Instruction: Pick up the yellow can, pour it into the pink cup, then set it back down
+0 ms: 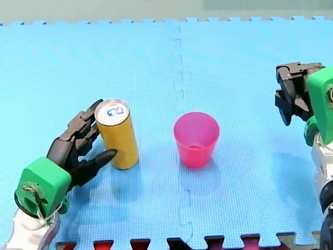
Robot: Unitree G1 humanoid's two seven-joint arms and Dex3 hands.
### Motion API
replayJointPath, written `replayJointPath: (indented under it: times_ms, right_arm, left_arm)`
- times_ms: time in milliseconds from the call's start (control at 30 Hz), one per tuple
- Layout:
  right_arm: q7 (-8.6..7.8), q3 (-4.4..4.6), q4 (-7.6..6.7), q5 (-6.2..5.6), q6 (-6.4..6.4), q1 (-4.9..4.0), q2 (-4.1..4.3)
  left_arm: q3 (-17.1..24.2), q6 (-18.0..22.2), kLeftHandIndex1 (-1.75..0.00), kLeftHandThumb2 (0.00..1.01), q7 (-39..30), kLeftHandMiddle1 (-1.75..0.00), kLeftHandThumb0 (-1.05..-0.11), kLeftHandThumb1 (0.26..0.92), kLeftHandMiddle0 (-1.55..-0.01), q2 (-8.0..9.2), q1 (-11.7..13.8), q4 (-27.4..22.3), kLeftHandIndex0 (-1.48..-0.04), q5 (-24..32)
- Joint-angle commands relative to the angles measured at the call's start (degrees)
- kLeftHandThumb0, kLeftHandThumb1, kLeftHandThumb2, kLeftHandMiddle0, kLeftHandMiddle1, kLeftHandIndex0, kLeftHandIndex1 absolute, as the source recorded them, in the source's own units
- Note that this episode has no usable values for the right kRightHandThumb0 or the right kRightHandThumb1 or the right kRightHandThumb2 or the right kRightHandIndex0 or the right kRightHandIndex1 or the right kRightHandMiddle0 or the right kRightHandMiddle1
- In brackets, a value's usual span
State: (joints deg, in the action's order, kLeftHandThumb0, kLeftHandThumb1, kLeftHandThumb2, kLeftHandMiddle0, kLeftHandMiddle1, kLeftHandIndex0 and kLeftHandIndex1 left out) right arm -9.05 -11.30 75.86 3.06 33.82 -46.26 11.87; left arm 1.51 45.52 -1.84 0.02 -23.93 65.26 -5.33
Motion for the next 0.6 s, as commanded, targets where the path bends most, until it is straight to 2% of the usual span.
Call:
replayJointPath:
  times_ms: [0,200,567]
  right_arm:
    - [0.3,0.03,-0.22,-0.07,-0.15,-0.04,0.1]
    - [0.69,0.18,-0.3,-0.14,-0.21,0.08,-0.06]
    - [0.98,0.28,-0.49,-0.27,-0.31,0.25,-0.26]
  left_arm:
    - [-0.1,-0.1,0.0,0.01,-0.4,0.0,-1.048,0.847,-0.3,0.08,-0.2,0.3,-0.27,0.2]
    - [0.5,0.0,0.0,0.01,-3.4,0.0,-1.048,0.852,-0.3,-0.49,-0.5,0.4,-0.26,1.9]
    - [0.6,-1.1,0.0,0.0,-5.9,0.0,-1.048,0.81,-0.3,-1.46,-1.1,0.2,-0.25,3.1]
